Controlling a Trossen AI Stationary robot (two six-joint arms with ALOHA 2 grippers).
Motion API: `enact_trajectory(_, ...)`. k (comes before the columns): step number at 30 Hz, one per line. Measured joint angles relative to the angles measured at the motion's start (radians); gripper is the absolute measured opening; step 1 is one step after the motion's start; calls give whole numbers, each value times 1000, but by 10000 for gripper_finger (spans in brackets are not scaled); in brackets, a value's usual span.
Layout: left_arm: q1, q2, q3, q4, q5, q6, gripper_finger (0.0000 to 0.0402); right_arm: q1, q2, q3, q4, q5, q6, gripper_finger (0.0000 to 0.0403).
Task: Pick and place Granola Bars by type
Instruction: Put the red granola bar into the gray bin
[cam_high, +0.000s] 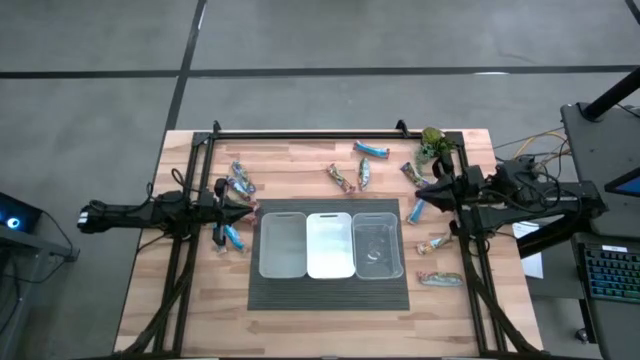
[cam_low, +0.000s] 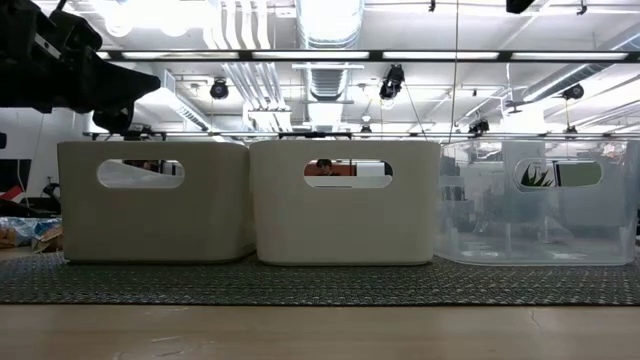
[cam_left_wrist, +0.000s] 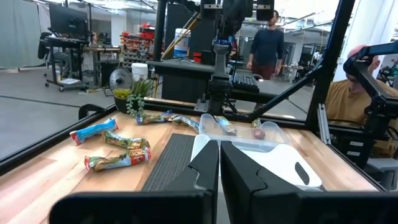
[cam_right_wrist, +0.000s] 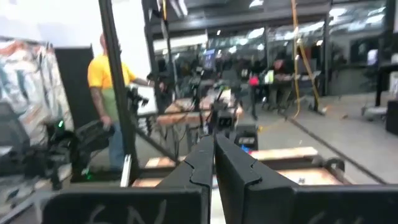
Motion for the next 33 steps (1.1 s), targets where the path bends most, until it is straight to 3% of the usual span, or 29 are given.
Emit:
enact_trajectory(13,0,0,0,0,0,0,0,1,25,0,76,3,37,8)
enact_trajectory(18,0,0,0,0,0,0,0,1,25,0,79,-4,137,8)
enact_trajectory(26,0,0,0,1,0,0,0,1,38,24,84,-4,126,8)
enact_trajectory(33,0,0,0,1,0,0,0,1,120,168,-85,30,75,8)
